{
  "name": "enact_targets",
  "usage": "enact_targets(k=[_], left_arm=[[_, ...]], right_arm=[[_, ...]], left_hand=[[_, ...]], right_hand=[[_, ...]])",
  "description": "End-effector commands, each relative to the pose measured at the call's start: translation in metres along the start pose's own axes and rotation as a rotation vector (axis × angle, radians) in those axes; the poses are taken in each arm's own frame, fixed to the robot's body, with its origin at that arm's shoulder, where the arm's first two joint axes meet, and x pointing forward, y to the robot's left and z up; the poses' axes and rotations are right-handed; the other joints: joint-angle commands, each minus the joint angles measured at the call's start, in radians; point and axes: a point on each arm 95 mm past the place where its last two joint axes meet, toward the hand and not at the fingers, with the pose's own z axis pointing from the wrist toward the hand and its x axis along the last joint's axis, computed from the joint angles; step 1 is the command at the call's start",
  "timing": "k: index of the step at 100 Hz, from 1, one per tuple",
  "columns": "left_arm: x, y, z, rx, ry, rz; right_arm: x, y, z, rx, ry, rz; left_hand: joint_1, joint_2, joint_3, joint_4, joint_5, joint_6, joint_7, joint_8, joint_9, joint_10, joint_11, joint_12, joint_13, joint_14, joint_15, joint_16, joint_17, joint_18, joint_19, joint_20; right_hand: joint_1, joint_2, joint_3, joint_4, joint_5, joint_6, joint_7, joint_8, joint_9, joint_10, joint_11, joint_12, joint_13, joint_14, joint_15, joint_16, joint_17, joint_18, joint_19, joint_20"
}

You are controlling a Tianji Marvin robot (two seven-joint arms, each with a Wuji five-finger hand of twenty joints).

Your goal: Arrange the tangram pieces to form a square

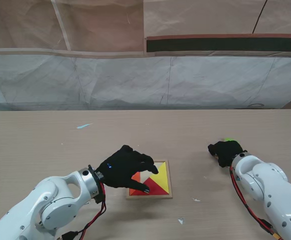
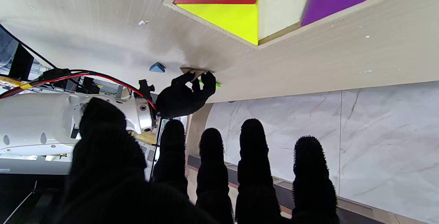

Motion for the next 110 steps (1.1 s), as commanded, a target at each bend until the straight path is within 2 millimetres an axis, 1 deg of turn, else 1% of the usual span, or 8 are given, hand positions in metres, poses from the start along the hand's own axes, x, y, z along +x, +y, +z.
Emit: enact_targets(k=[1,28,41,44,79,84,97,110], left_arm=[[0.0008,-0.0020,0.0002,-0.012,0.006,0.003],[0.0009,-0.0012,-0.0018,-0.015,0.008,0.005],[0.0008,-0.0005,-0.0029,-0.014,0.000,0.003],[0.0008,-0.0004,-0.0031,-0.015,0.000,0.003],[0.0012,0.0009,-0.0036,-0.009,-0.002,0.009],[0.0012,0.0012,-0.0040,-0.008,-0.003,0.012],[0.0014,0.0018,-0.0051,-0.011,-0.004,0.019],[0.0017,0.0016,-0.0057,-0.011,-0.005,0.022]], right_arm=[[0.0078,-0.0207,-0.0017,0.052,0.023,0.032],[0.0100,-0.0192,0.0000,0.057,0.025,0.070],[0.0093,-0.0196,-0.0006,0.058,0.008,0.114],[0.0094,-0.0198,-0.0009,0.057,0.002,0.131],[0.0051,-0.0132,-0.0043,0.054,-0.039,0.253],[0.0049,-0.0130,-0.0045,0.056,-0.036,0.244],[0.0060,-0.0131,-0.0063,0.068,-0.027,0.236],[0.0061,-0.0138,-0.0073,0.077,-0.024,0.243]], left_hand=[[0.019,0.035,0.001,0.027,0.023,0.000,0.003,0.007,0.000,-0.012,-0.023,-0.003,0.032,-0.010,0.003,0.012,-0.001,0.006,0.019,0.006],[0.020,0.037,0.001,0.027,0.024,0.000,0.006,0.007,-0.001,-0.013,-0.022,-0.003,0.033,-0.011,0.004,0.013,0.001,0.005,0.020,0.007],[0.020,0.037,0.001,0.027,0.023,0.001,0.007,0.007,-0.001,-0.014,-0.022,-0.003,0.032,-0.009,0.004,0.013,0.002,0.004,0.022,0.008],[0.021,0.037,0.001,0.027,0.024,0.001,0.007,0.008,-0.001,-0.013,-0.022,-0.003,0.032,-0.011,0.004,0.013,0.003,0.004,0.023,0.008],[0.022,0.038,0.001,0.027,0.027,0.003,0.011,0.008,-0.001,-0.015,-0.021,-0.002,0.034,-0.011,0.006,0.013,0.006,0.002,0.030,0.012],[0.022,0.037,0.001,0.027,0.029,0.002,0.012,0.009,-0.001,-0.015,-0.020,-0.002,0.035,-0.012,0.006,0.013,0.006,0.002,0.030,0.012],[0.022,0.039,0.001,0.027,0.029,0.001,0.013,0.009,0.000,-0.016,-0.020,-0.002,0.035,-0.013,0.006,0.013,0.007,0.002,0.031,0.013],[0.024,0.039,0.001,0.027,0.029,0.003,0.014,0.009,-0.001,-0.016,-0.020,-0.002,0.035,-0.012,0.007,0.013,0.007,0.002,0.032,0.013]], right_hand=[[0.077,-0.024,-0.002,-0.038,0.064,-0.087,0.043,-0.089,0.038,-0.014,0.008,0.024,0.048,-0.023,0.001,0.012,0.047,-0.320,0.003,-0.032],[0.130,-0.028,-0.018,-0.064,0.136,-0.156,0.203,-0.202,0.139,-0.056,0.046,-0.019,0.107,-0.026,0.033,0.048,0.133,-0.337,0.009,-0.053],[0.137,-0.039,-0.004,-0.063,0.170,-0.185,0.224,-0.212,0.162,-0.070,0.060,-0.012,0.106,-0.022,0.046,0.078,0.139,-0.326,0.015,-0.068],[0.135,-0.044,0.011,-0.073,0.174,-0.190,0.240,-0.236,0.166,-0.071,0.058,-0.007,0.109,-0.019,0.032,0.099,0.137,-0.322,0.038,-0.117],[0.139,-0.042,0.010,-0.074,0.172,-0.186,0.225,-0.245,0.153,-0.068,0.048,-0.003,0.094,-0.009,0.026,0.113,0.130,-0.313,0.044,-0.129],[0.123,-0.038,-0.004,-0.057,0.163,-0.186,0.214,-0.243,0.152,-0.065,0.020,0.018,0.100,-0.007,0.010,0.101,0.135,-0.317,0.020,-0.056],[0.045,-0.052,-0.012,-0.050,0.114,-0.167,0.162,-0.236,0.110,-0.039,-0.030,0.022,0.078,0.003,-0.007,0.088,0.106,-0.293,-0.021,-0.008],[0.090,-0.063,-0.002,-0.047,0.119,-0.163,0.137,-0.206,0.102,-0.036,-0.033,0.034,0.089,-0.016,0.014,0.091,0.143,-0.352,0.015,0.048]])
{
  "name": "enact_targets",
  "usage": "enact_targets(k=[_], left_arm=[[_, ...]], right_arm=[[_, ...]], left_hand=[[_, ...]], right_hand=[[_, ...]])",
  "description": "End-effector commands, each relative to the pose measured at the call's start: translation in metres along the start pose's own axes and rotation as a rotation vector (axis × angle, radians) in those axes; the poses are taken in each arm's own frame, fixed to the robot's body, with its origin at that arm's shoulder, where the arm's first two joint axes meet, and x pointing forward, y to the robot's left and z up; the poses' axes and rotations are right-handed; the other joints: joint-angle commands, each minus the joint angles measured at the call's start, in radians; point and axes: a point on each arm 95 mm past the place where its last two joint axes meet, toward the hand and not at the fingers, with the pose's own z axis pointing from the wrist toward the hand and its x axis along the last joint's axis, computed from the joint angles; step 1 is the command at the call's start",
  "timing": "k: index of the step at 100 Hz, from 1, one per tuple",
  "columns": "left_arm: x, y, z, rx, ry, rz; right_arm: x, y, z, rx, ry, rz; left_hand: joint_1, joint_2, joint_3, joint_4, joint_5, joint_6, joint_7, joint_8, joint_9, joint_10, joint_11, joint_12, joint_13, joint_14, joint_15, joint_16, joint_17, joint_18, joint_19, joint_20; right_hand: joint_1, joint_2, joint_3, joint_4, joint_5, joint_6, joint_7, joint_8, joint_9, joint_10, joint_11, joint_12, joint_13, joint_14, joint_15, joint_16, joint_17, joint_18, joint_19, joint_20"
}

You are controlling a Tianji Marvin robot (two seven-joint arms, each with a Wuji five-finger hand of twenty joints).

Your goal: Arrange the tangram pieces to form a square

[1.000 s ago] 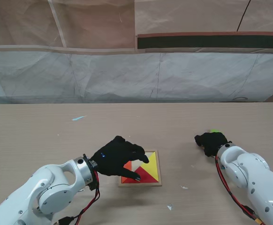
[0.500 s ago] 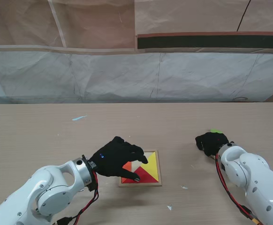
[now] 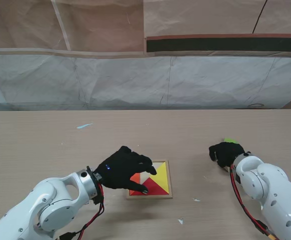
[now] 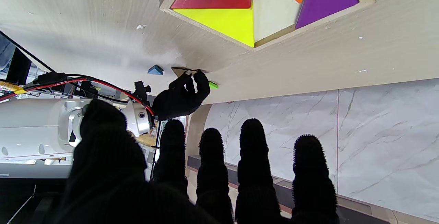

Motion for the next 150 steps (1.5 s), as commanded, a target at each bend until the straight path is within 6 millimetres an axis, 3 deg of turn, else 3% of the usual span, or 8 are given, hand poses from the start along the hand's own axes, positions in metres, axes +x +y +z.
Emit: enact_targets(k=[1,5,10,18,24,97,125,150], left_arm=[[0.002,0.000,-0.001,-0.010,0.001,0.001],[0.002,0.000,-0.001,-0.008,0.001,0.002],[0.002,0.000,-0.001,-0.006,0.001,0.003],[0.002,0.000,-0.001,-0.006,0.003,0.006],[0.002,0.000,-0.001,-0.006,0.004,0.007],[0.000,-0.001,-0.002,0.006,0.004,0.025],[-0.001,-0.002,-0.008,0.014,-0.002,0.035],[0.000,-0.006,-0.018,0.016,-0.002,0.051]], right_arm=[[0.005,-0.015,-0.003,0.051,0.016,0.004],[0.005,-0.015,-0.003,0.054,0.017,0.004],[0.005,-0.016,-0.003,0.055,0.019,0.007],[0.006,-0.016,-0.003,0.058,0.008,0.046],[0.007,-0.015,-0.002,0.059,-0.008,0.097],[0.017,0.008,0.000,0.024,-0.132,0.552],[0.038,0.023,-0.004,0.001,-0.121,0.703],[0.068,0.035,-0.005,-0.012,-0.062,0.732]], left_hand=[[0.023,0.030,0.001,0.027,0.030,0.003,0.014,0.009,0.000,-0.016,-0.020,-0.002,0.035,-0.013,0.007,0.013,-0.004,0.002,0.017,0.010],[0.024,0.030,0.001,0.027,0.030,0.003,0.015,0.009,0.000,-0.016,-0.019,-0.002,0.036,-0.013,0.007,0.013,-0.003,0.002,0.017,0.011],[0.023,0.031,0.001,0.027,0.030,0.002,0.015,0.009,-0.001,-0.017,-0.019,-0.002,0.036,-0.013,0.007,0.013,-0.002,0.002,0.018,0.011],[0.024,0.030,0.001,0.027,0.031,0.003,0.016,0.009,-0.001,-0.017,-0.019,-0.002,0.037,-0.013,0.007,0.013,-0.001,0.002,0.020,0.012],[0.024,0.029,0.001,0.027,0.031,0.003,0.017,0.009,-0.001,-0.017,-0.019,-0.002,0.036,-0.014,0.007,0.013,0.000,0.000,0.021,0.012],[0.027,0.030,0.001,0.027,0.034,0.006,0.023,0.009,-0.001,-0.016,-0.016,-0.002,0.038,-0.016,0.009,0.013,0.001,-0.002,0.025,0.015],[0.027,0.030,0.001,0.027,0.036,0.006,0.024,0.009,0.000,-0.017,-0.017,-0.002,0.039,-0.016,0.008,0.012,0.001,-0.002,0.025,0.015],[0.025,0.031,0.000,0.027,0.035,0.005,0.022,0.008,0.001,-0.017,-0.017,-0.003,0.039,-0.017,0.007,0.012,0.001,-0.002,0.025,0.015]], right_hand=[[0.054,-0.037,0.033,0.015,-0.013,0.006,-0.016,0.017,-0.006,-0.026,-0.033,0.013,0.026,-0.051,-0.007,-0.015,0.030,-0.352,0.025,0.041],[0.058,-0.046,0.047,0.021,-0.009,0.008,-0.023,0.024,-0.007,-0.027,-0.031,0.014,0.026,-0.053,-0.006,-0.016,0.033,-0.360,0.025,0.048],[0.065,-0.065,0.076,0.008,0.004,0.006,-0.042,0.062,-0.002,-0.029,-0.017,0.014,0.023,-0.052,0.014,-0.011,0.046,-0.384,0.073,-0.039],[0.072,-0.087,0.109,0.001,0.019,0.010,-0.045,0.070,0.003,-0.030,-0.001,0.020,0.015,-0.046,0.033,0.009,0.042,-0.392,0.122,-0.123],[0.077,-0.097,0.116,0.000,0.028,0.012,-0.044,0.071,0.007,-0.030,0.002,0.021,0.011,-0.041,0.040,0.018,0.036,-0.390,0.134,-0.143],[0.114,-0.125,0.125,-0.017,0.061,0.056,-0.052,0.072,0.015,0.005,0.011,0.029,-0.003,0.012,0.056,0.035,0.035,-0.343,0.164,-0.183],[0.127,-0.128,0.122,-0.023,0.063,0.081,-0.063,0.076,0.007,0.027,0.013,0.032,-0.012,0.032,0.063,0.031,0.033,-0.323,0.170,-0.198],[0.134,-0.126,0.119,-0.024,0.064,0.091,-0.072,0.081,0.002,0.033,0.015,0.031,-0.017,0.038,0.073,0.025,0.035,-0.315,0.174,-0.208]])
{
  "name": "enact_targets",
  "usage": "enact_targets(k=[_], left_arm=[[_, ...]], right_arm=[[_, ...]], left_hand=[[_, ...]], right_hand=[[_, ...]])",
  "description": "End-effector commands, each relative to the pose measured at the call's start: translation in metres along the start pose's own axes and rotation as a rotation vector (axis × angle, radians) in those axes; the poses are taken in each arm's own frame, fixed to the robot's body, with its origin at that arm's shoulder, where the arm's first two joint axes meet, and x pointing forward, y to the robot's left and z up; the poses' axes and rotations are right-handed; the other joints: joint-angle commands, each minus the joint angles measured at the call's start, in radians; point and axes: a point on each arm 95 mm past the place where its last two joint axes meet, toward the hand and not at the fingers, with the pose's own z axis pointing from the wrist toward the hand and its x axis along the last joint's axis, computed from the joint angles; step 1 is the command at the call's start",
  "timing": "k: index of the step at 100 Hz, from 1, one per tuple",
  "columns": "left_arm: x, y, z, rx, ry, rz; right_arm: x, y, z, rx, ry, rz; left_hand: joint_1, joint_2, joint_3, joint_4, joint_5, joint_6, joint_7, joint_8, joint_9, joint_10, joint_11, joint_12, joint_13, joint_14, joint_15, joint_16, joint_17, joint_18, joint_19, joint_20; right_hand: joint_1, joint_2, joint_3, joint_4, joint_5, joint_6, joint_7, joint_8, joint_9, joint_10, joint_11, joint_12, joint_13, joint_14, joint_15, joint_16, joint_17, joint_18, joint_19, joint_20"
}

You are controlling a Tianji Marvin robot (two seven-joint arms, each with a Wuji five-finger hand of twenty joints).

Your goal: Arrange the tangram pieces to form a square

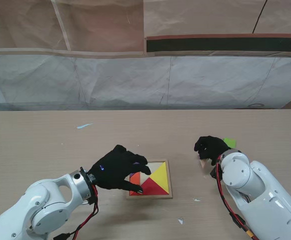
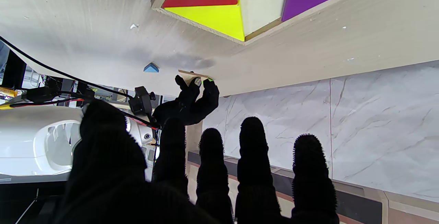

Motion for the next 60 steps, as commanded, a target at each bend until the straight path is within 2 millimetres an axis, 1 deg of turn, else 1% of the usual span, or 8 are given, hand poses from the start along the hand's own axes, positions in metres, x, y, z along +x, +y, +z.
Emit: enact_targets(k=[1,32,60], left_arm=[[0.003,-0.002,-0.003,-0.009,0.003,0.004],[0.002,-0.003,-0.013,0.019,-0.016,0.012],[-0.002,0.000,-0.019,0.029,-0.038,0.009]], right_arm=[[0.017,-0.010,-0.002,0.024,0.044,0.010],[0.064,-0.029,0.005,0.060,0.148,0.043],[0.102,-0.053,0.013,0.112,0.195,0.096]], left_hand=[[0.025,0.031,0.000,0.027,0.010,0.004,-0.003,0.008,0.000,-0.017,-0.018,-0.003,0.019,-0.017,0.004,0.012,-0.001,-0.001,0.013,0.011],[0.024,0.031,0.000,0.027,0.011,0.004,-0.004,0.007,0.001,-0.015,-0.019,-0.003,0.020,-0.018,0.003,0.011,-0.001,-0.001,0.013,0.011],[0.025,0.030,0.001,0.027,0.013,0.004,-0.005,0.007,0.003,-0.017,-0.020,-0.003,0.020,-0.017,0.002,0.011,-0.001,-0.001,0.013,0.011]], right_hand=[[0.073,-0.041,0.045,-0.018,0.016,0.003,-0.004,0.017,-0.003,0.002,0.018,0.012,-0.004,-0.049,0.021,-0.003,0.012,-0.315,0.042,-0.026],[0.071,-0.040,0.045,-0.018,0.015,0.003,-0.011,0.024,-0.005,0.003,0.021,0.011,-0.007,-0.050,0.031,-0.012,0.014,-0.317,0.046,-0.033],[0.072,-0.041,0.048,-0.019,0.015,0.007,-0.014,0.029,-0.007,0.005,0.023,0.010,-0.008,-0.051,0.038,-0.017,0.013,-0.316,0.048,-0.036]])
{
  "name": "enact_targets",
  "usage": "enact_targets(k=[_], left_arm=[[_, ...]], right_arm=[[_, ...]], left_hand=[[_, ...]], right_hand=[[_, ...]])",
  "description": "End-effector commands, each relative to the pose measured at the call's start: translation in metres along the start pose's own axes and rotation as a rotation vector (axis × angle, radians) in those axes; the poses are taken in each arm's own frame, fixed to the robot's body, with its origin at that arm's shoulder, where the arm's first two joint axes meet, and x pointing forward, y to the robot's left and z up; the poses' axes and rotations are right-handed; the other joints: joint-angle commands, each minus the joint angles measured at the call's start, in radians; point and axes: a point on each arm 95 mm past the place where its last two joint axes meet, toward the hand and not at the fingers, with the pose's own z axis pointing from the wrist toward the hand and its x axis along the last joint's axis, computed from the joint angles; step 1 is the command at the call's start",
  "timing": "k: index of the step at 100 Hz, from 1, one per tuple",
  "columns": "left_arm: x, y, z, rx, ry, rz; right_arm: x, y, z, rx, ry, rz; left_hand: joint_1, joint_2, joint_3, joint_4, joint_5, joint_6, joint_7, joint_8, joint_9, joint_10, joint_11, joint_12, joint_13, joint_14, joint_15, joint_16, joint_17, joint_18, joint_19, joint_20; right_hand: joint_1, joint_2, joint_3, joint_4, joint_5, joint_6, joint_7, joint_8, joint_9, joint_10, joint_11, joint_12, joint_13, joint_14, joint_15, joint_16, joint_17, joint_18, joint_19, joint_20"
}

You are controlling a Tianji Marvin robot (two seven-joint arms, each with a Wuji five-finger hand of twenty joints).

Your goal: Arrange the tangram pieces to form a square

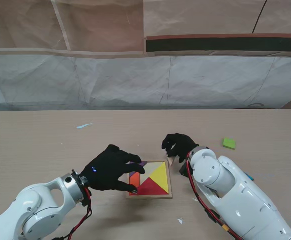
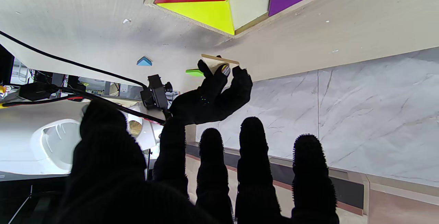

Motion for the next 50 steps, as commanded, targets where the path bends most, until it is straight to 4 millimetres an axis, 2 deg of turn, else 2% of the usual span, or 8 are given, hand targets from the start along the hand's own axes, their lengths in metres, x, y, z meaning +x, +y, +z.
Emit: enact_targets(k=[1,25,50], left_arm=[[0.000,0.003,-0.001,-0.012,-0.008,-0.007],[-0.004,0.003,-0.002,-0.005,-0.012,-0.014],[-0.006,0.002,0.000,0.004,-0.004,-0.015]], right_arm=[[0.015,-0.010,0.002,0.022,0.024,0.027],[0.034,-0.035,0.002,0.041,0.019,0.071],[0.049,-0.064,-0.002,0.027,-0.020,0.031]], left_hand=[[0.025,0.030,0.001,0.027,0.011,0.003,-0.004,0.007,0.003,-0.017,-0.020,-0.003,0.020,-0.015,0.002,0.011,-0.001,-0.001,0.013,0.011],[0.024,0.032,0.001,0.027,0.013,0.003,-0.006,0.007,0.004,-0.017,-0.021,-0.004,0.021,-0.015,0.001,0.011,-0.001,-0.001,0.013,0.011],[0.022,0.032,0.000,0.027,0.016,0.004,-0.007,0.007,0.006,-0.015,-0.022,-0.004,0.023,-0.015,0.001,0.011,-0.001,-0.001,0.013,0.011]], right_hand=[[0.072,-0.041,0.048,-0.018,0.015,0.005,-0.004,0.009,-0.007,0.002,0.023,0.010,-0.008,-0.051,0.038,-0.008,0.013,-0.317,0.038,-0.032],[0.074,-0.039,0.050,-0.019,0.012,0.013,-0.008,0.012,-0.013,0.010,0.026,0.010,-0.012,-0.042,0.042,-0.012,0.014,-0.314,0.039,-0.035],[0.060,-0.023,0.041,-0.007,-0.020,0.060,-0.028,0.007,-0.071,0.055,0.039,-0.003,-0.041,-0.025,0.089,-0.054,0.028,-0.322,0.035,-0.027]])
